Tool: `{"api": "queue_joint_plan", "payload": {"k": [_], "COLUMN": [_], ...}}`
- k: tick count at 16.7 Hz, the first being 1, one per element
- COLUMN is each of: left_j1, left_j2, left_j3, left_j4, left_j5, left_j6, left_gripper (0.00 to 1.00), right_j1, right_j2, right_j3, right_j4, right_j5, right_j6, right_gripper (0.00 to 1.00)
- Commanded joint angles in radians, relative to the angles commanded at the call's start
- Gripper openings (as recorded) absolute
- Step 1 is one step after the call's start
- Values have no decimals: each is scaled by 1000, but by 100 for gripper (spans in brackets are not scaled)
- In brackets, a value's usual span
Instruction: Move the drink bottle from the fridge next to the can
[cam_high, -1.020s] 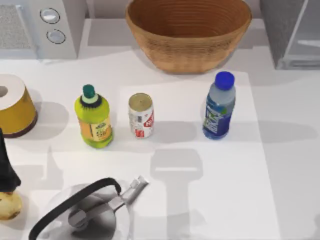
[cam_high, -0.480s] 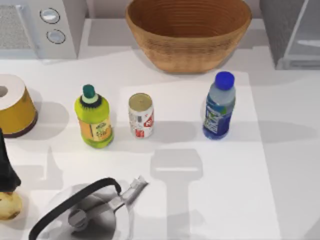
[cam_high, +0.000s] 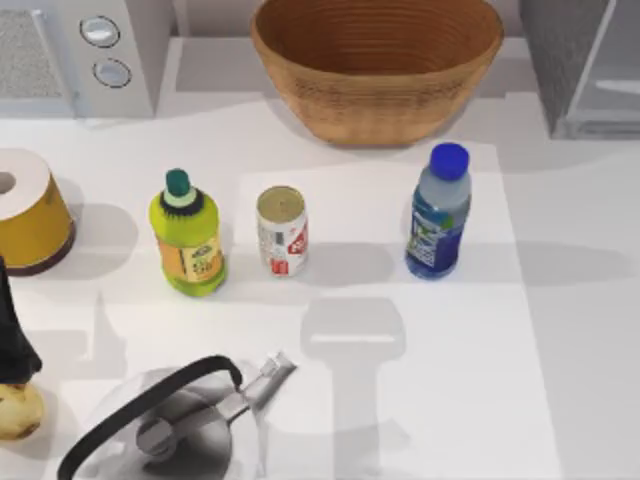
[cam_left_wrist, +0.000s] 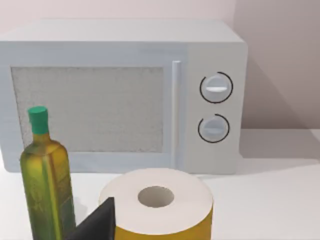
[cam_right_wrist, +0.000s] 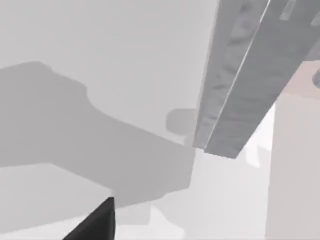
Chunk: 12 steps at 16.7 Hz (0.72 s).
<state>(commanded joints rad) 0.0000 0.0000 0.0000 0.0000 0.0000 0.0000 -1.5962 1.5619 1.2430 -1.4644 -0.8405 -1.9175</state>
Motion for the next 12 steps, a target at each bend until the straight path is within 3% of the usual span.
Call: {"api": "queue_joint_plan", "payload": {"k": [5, 12], "left_j1": [0, 0], "left_j2": [0, 0], "left_j3": [0, 0], "left_j4": [0, 0], "left_j5": [0, 0], "left_j6": [0, 0], "left_gripper": [100, 100], "right_j1": [-192, -211], "right_j2": [236, 260], "right_j3": [80, 93], "right_j4": [-27, -30], "right_j5": [-87, -103], "right_j6": [-140, -142], "right_gripper": [100, 100]}}
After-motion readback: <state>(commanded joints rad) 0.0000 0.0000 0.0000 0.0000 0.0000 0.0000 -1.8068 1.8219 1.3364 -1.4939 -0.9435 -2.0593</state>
